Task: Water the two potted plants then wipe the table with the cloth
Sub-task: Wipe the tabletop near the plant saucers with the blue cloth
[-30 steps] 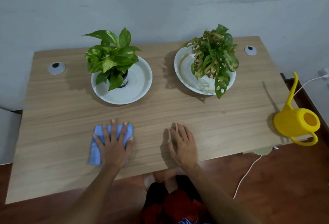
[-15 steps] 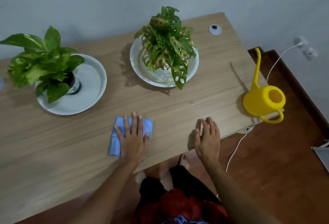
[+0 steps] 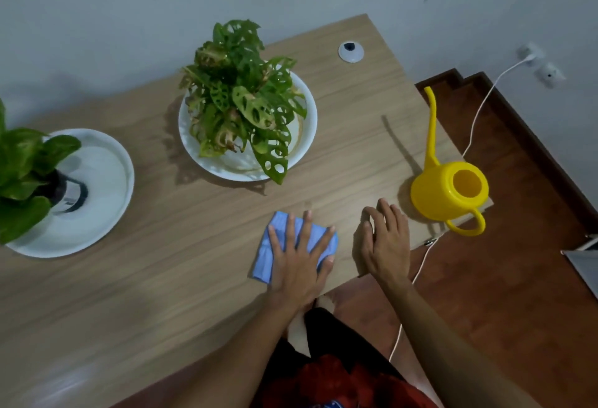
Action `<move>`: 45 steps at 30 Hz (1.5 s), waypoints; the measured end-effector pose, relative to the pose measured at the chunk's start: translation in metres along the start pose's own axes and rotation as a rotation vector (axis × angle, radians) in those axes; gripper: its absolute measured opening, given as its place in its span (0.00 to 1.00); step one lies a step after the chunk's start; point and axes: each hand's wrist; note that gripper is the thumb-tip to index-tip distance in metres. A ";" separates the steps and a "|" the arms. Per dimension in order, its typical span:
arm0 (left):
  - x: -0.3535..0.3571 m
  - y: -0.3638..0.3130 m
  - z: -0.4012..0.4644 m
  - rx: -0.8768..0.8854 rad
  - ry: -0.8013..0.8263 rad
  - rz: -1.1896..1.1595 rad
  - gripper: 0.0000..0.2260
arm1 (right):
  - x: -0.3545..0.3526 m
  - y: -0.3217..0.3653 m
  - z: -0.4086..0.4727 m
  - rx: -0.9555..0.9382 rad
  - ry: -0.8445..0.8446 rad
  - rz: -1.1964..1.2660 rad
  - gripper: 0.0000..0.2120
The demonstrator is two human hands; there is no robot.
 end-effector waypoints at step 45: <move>-0.018 -0.027 0.282 -0.186 -0.075 -0.046 0.25 | 0.001 -0.006 0.012 0.072 0.073 0.080 0.21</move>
Point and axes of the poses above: each hand's wrist, its own z-axis towards the middle knuckle, its own x-axis out of the palm, y = z × x, and after that the axes turned 2 degrees about x, right-handed
